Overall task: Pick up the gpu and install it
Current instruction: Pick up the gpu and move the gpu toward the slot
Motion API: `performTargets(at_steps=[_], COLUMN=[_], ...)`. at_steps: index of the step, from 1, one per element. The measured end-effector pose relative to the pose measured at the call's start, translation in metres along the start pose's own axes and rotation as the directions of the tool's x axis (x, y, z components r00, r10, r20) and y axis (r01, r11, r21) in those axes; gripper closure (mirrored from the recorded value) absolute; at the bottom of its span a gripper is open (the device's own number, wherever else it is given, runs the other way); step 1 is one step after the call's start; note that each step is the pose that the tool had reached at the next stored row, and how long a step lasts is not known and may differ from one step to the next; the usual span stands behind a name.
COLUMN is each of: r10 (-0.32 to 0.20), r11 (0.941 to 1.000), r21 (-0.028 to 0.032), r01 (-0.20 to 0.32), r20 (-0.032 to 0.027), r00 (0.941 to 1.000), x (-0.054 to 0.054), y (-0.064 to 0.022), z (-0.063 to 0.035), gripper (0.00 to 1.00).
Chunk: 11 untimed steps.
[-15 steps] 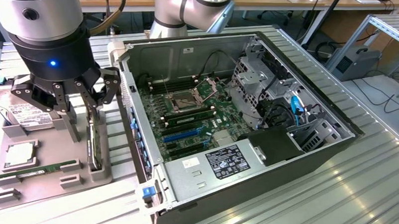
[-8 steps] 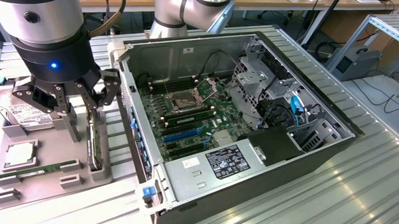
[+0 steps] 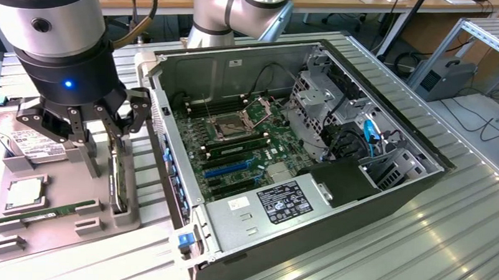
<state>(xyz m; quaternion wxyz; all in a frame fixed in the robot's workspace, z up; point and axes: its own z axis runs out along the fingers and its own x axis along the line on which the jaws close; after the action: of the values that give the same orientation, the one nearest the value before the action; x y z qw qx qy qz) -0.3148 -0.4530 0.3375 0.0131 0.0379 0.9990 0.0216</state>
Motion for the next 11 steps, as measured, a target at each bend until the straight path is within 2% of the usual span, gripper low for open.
performTargets(at_steps=[11], r10=[0.0], r11=[1.0], r21=[0.0], r01=[0.0], r20=[-0.0001], r00=[1.0], x=[0.0001], y=[-0.0001], z=[0.003], gripper=[0.58])
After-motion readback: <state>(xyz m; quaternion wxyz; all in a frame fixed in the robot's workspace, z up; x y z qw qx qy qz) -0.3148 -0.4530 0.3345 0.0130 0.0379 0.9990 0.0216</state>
